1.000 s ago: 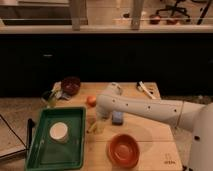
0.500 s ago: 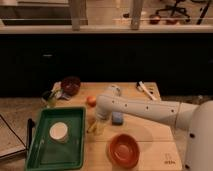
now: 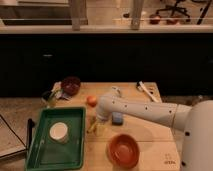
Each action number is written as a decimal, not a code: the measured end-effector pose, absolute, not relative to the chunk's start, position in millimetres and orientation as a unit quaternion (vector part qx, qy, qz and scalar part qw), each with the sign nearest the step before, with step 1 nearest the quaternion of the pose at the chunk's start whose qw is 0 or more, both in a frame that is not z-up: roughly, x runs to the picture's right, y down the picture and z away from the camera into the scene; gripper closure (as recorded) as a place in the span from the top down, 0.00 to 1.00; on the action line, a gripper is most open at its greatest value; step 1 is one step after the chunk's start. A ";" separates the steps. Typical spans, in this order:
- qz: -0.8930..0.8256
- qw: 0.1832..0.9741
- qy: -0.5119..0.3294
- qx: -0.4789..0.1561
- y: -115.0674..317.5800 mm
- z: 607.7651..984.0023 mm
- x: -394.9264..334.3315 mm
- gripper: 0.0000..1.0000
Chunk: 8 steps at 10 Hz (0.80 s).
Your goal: Place banana in red bowl
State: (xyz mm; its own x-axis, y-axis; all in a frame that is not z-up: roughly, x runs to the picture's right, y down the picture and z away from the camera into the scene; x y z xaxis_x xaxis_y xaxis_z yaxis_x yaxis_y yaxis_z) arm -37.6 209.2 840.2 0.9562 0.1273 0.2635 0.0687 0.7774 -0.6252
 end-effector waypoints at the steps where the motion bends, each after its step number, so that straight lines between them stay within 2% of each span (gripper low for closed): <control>1: 0.017 0.930 -0.150 -0.336 210.5 842.5 -37.4 0.80; 4: 0.017 0.927 -0.154 -0.340 213.1 845.2 -37.0 0.79; 5: 0.017 0.927 -0.156 -0.341 213.7 845.8 -35.7 0.74; 8: 0.019 0.924 -0.162 -0.345 215.5 848.9 -33.2 0.74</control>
